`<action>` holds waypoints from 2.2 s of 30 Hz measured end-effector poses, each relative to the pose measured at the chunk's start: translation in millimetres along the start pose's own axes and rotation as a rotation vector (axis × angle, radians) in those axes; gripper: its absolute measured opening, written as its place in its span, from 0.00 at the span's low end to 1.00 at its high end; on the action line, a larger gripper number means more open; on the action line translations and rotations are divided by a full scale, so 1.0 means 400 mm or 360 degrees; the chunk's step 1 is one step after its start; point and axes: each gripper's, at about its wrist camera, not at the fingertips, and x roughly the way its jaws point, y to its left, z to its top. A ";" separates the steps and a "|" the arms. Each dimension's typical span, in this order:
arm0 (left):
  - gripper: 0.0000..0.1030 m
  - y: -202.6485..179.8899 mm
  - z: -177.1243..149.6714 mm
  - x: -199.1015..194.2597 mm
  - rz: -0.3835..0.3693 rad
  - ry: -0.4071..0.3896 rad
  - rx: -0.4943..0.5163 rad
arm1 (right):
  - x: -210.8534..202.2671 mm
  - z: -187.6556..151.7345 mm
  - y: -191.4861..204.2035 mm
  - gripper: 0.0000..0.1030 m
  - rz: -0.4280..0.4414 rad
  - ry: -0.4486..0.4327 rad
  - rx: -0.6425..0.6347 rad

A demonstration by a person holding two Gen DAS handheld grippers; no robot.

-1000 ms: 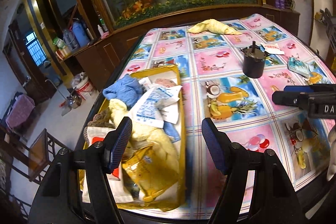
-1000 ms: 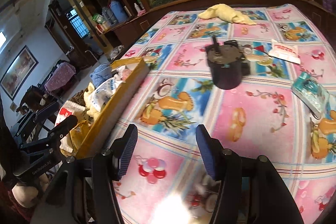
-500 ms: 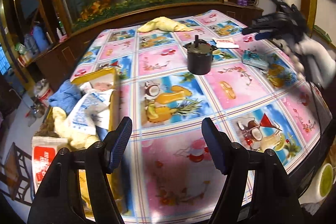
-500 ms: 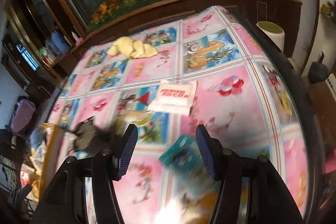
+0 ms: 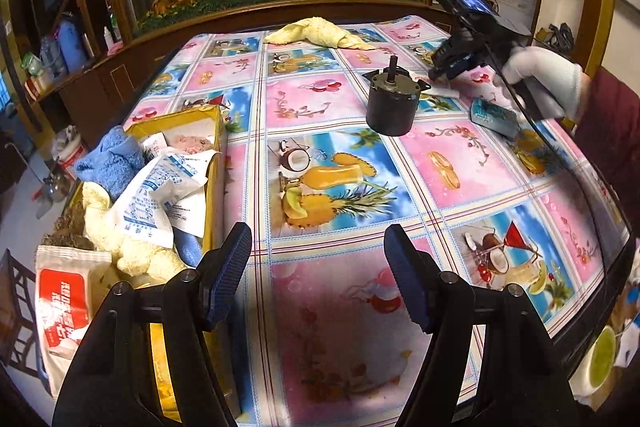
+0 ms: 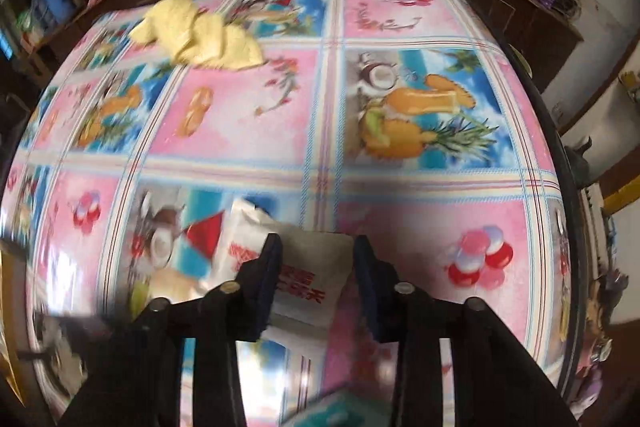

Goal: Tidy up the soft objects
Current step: 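Grasp the small white packet with red print with the right tool, then grasp the white red-printed packet with the left tool while the right tool grasps the teal cartoon packet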

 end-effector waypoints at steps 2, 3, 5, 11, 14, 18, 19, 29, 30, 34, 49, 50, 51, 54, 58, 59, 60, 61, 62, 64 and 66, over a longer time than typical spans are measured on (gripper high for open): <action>0.67 0.003 0.000 0.002 -0.0029 0.0002 -0.0019 | -0.023 -0.048 0.040 0.31 0.0032 0.0041 -0.0091; 0.67 0.002 0.000 0.002 -0.0032 0.0001 -0.0020 | -0.029 -0.070 0.061 0.31 0.0062 0.0065 -0.0131; 0.67 -0.004 -0.001 -0.003 -0.0041 -0.0001 -0.0014 | -0.037 -0.130 0.125 0.31 0.0114 0.0110 -0.0286; 0.67 -0.007 -0.007 -0.034 -0.0054 -0.0034 -0.0001 | -0.157 -0.179 0.103 0.34 0.0272 -0.0044 -0.0222; 0.67 -0.008 -0.006 -0.033 -0.0092 -0.0017 -0.0031 | -0.138 -0.142 0.109 0.34 0.0182 -0.0105 -0.0210; 0.67 -0.007 -0.015 -0.048 -0.0132 -0.0040 -0.0010 | -0.034 -0.110 0.130 0.33 0.0158 0.0024 -0.0191; 0.67 -0.001 -0.016 -0.047 -0.0142 -0.0041 -0.0008 | -0.034 -0.108 0.133 0.33 0.0186 0.0017 -0.0163; 0.67 0.017 -0.011 -0.049 -0.0181 -0.0024 -0.0066 | -0.122 -0.296 0.213 0.31 0.0319 0.0110 -0.0280; 0.67 0.013 -0.010 -0.049 -0.0194 -0.0019 -0.0067 | -0.133 -0.318 0.227 0.31 0.0351 0.0118 -0.0306; 0.67 -0.011 -0.009 -0.059 -0.0268 -0.0011 -0.0047 | -0.179 -0.401 0.281 0.31 0.0563 0.0153 -0.0420; 0.67 -0.158 -0.005 0.055 -0.0466 0.0255 0.0015 | -0.235 -0.316 -0.249 0.65 0.0383 -0.0281 0.0360; 0.67 -0.161 -0.001 0.067 -0.0450 0.0272 0.0006 | -0.213 -0.305 -0.249 0.65 0.0376 -0.0252 0.0357; 0.67 -0.160 0.001 0.074 -0.0443 0.0281 0.0000 | -0.197 -0.301 -0.252 0.65 0.0374 -0.0239 0.0357; 0.67 -0.163 0.003 0.089 -0.0453 0.0301 0.0003 | -0.155 -0.268 -0.220 0.65 0.0425 -0.0237 0.0247; 0.67 -0.183 -0.009 0.117 -0.0517 0.0383 0.0008 | -0.106 -0.233 -0.161 0.65 0.0384 -0.0153 -0.0010; 0.67 -0.190 -0.010 0.126 -0.0539 0.0408 0.0000 | -0.095 -0.232 -0.156 0.65 0.0419 -0.0112 -0.0020; 0.68 -0.198 -0.008 0.127 -0.0538 0.0391 0.0007 | -0.084 -0.234 -0.150 0.65 0.0465 -0.0071 -0.0015; 0.68 -0.205 -0.004 0.131 -0.0545 0.0398 0.0016 | -0.081 -0.239 -0.142 0.65 0.0496 -0.0061 -0.0018; 0.68 -0.213 0.001 0.135 -0.0552 0.0397 0.0023 | -0.083 -0.247 -0.134 0.65 0.0527 -0.0050 -0.0023; 0.68 -0.229 0.014 0.147 -0.0541 0.0386 0.0061 | -0.092 -0.265 -0.118 0.65 0.0586 -0.0030 -0.0021; 0.68 -0.251 0.028 0.162 -0.0504 0.0363 0.0147 | -0.104 -0.288 -0.097 0.65 0.0634 -0.0006 -0.0033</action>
